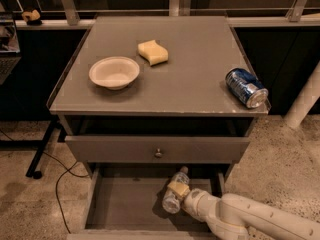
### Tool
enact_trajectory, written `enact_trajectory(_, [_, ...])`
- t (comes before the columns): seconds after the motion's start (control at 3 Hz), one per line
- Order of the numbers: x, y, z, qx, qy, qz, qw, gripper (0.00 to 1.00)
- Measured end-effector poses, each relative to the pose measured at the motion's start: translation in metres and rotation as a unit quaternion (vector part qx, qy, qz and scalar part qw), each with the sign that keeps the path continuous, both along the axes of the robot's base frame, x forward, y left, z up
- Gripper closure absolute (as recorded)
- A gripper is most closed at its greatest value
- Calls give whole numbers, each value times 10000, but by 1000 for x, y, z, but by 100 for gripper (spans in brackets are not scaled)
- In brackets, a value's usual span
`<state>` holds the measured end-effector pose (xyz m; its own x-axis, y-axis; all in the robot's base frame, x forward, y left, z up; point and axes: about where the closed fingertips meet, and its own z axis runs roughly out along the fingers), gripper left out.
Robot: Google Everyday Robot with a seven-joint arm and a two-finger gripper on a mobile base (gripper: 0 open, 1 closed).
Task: Place blue plastic bottle into middle drawer
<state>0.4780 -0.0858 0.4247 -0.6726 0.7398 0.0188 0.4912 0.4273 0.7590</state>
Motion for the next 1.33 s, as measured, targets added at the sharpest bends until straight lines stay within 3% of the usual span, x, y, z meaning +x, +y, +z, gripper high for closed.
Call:
enact_trajectory(0.67, [0, 0, 0, 0, 0, 0, 10000, 11])
enact_trajectory(1.0, [0, 0, 0, 0, 0, 1, 10000, 0])
enact_trajectory(1.33, [0, 0, 0, 0, 0, 1, 10000, 0])
